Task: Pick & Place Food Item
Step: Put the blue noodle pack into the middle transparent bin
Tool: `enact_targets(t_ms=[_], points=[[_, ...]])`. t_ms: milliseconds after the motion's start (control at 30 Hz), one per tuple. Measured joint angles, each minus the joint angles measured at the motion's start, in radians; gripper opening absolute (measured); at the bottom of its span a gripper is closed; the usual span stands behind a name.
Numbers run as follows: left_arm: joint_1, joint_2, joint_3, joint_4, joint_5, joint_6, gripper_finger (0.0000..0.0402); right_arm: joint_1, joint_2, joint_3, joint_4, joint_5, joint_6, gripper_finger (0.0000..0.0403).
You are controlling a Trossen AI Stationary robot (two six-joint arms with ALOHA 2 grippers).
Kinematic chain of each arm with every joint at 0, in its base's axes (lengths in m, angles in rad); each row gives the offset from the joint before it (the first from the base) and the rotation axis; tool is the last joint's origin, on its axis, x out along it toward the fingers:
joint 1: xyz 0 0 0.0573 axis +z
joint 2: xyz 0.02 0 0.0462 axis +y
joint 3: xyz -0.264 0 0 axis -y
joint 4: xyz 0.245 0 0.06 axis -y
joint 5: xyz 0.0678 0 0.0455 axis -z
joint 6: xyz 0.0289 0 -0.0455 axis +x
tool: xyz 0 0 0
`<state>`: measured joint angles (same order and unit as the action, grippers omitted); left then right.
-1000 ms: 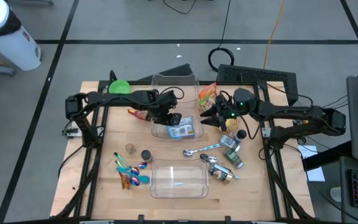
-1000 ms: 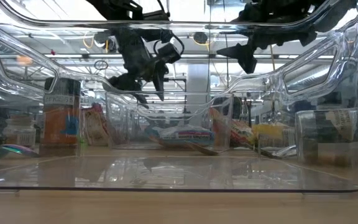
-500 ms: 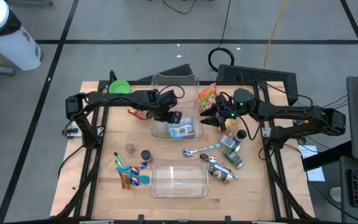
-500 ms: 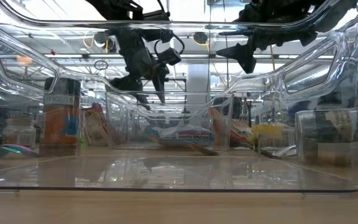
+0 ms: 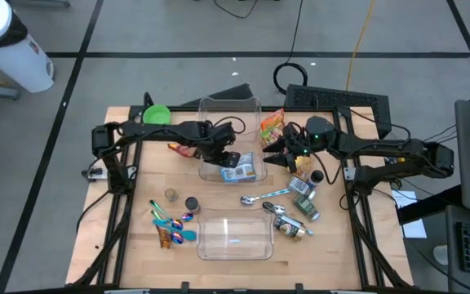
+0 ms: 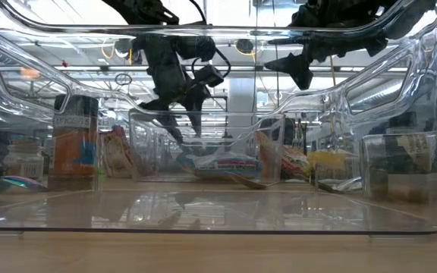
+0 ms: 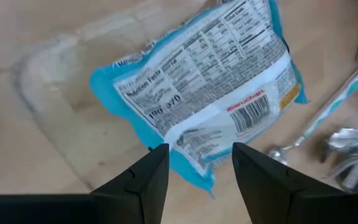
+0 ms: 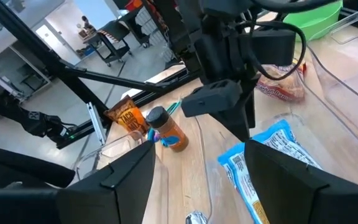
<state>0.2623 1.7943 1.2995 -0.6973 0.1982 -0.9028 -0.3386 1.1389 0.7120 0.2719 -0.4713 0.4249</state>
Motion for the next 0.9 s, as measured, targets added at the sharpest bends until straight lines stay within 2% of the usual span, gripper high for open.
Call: enact_targets(t_ms=[200, 433, 667, 900], points=[[-0.027, -0.001, 0.019, -0.030, -0.051, 0.159, 0.0182, 0.000, 0.008, 0.000, -0.025, 0.000, -0.010, 0.0239], [-0.059, 0.000, 0.031, -0.069, -0.076, 0.251, 0.0182, 0.000, 0.022, -0.001, -0.020, 0.000, -0.010, 0.0238], [-0.083, -0.001, 0.122, -0.138, -0.207, 0.455, 0.0182, 0.000, 0.025, 0.000, -0.021, 0.000, -0.014, 0.0238], [-0.072, 0.044, 0.129, -0.136, -0.188, 0.567, 0.0182, 0.000, 0.026, 0.000, -0.024, 0.000, -0.014, 0.0238]])
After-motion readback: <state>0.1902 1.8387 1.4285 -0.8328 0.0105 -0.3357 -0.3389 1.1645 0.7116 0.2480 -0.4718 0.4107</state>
